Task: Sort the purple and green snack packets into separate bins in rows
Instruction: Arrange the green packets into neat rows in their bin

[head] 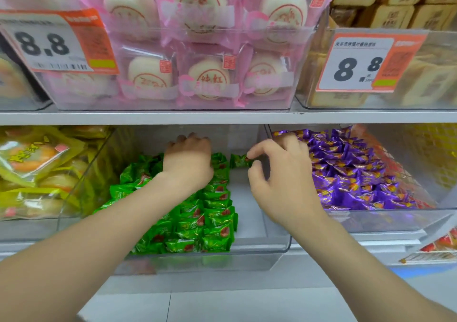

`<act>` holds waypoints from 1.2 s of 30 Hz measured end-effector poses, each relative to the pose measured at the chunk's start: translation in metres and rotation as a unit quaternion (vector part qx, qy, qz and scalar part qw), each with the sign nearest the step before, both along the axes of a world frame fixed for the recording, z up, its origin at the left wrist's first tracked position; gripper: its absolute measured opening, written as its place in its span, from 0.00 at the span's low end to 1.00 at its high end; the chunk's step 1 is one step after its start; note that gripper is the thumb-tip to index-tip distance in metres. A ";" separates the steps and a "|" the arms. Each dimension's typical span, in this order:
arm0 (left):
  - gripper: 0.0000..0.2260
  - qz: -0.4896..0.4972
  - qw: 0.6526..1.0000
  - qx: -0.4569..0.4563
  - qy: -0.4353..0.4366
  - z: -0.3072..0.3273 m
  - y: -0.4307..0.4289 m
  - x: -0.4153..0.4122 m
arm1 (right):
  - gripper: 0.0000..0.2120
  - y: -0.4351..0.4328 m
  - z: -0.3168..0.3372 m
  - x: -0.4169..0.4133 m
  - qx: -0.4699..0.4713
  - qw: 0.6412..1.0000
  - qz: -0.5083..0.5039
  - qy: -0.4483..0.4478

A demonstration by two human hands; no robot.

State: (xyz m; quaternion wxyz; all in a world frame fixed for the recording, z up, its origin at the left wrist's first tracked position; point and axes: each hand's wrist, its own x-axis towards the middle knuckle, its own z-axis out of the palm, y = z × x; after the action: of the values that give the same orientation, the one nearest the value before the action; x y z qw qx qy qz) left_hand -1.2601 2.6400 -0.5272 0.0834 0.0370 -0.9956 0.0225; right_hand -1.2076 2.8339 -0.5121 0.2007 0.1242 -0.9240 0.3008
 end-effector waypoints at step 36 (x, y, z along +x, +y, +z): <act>0.23 -0.052 0.991 0.013 -0.119 -0.001 -0.102 0.038 | 0.12 -0.022 0.006 0.016 0.043 0.992 0.108 -0.038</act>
State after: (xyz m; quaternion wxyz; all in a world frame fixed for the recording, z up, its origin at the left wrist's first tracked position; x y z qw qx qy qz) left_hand -1.2217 2.5375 -0.5279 -0.0354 -0.0166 -0.9992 0.0097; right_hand -1.1919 2.8118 -0.5062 0.1259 0.2205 -0.9242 0.2853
